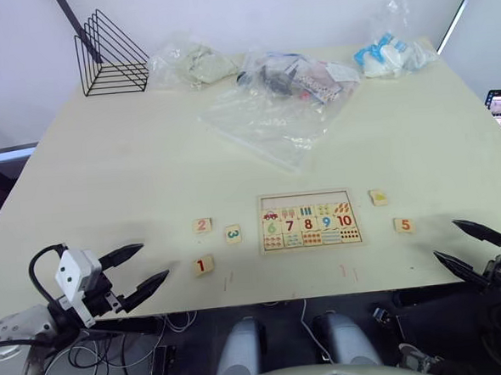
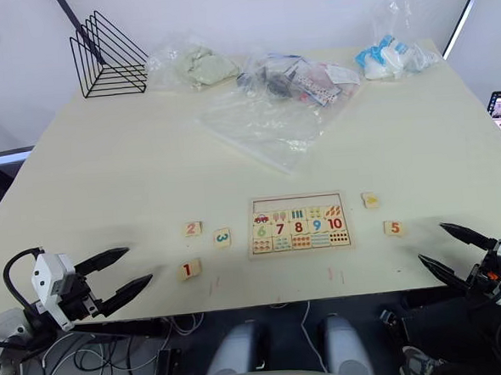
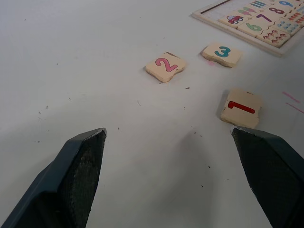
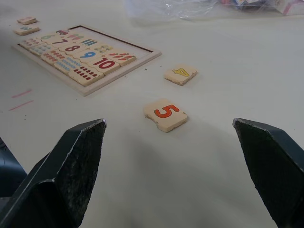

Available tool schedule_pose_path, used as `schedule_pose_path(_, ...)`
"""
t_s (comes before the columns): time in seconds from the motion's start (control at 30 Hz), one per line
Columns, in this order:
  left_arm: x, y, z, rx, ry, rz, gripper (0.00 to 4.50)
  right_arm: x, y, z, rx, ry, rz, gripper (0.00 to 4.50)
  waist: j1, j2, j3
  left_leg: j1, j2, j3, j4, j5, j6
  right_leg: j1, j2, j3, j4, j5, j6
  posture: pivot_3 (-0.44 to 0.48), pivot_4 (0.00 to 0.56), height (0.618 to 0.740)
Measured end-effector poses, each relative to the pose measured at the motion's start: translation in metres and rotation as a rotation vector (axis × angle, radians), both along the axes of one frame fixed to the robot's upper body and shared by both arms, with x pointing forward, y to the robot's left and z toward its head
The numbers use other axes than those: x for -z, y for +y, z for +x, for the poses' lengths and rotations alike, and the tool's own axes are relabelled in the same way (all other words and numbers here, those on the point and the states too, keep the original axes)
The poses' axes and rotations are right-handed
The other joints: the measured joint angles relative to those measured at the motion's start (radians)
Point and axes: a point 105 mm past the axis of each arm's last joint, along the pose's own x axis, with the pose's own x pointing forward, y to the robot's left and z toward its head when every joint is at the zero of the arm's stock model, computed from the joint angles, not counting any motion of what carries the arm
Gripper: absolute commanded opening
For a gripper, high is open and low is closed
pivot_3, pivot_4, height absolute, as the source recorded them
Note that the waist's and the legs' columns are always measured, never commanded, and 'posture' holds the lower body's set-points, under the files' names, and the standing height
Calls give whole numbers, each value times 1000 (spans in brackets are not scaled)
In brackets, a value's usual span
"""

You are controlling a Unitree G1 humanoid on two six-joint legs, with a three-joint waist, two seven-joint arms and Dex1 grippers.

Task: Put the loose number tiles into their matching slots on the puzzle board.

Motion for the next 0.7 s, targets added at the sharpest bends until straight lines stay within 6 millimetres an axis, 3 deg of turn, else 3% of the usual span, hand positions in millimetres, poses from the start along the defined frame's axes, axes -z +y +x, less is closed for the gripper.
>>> schedule_pose_path(0.7,0,3,5,49,1,-25,4463,6,-3,-6,16,11,-3,4500,-1,0,0,0,0,0,0,0,0,0,0,0,0,0,0,0,150,740)
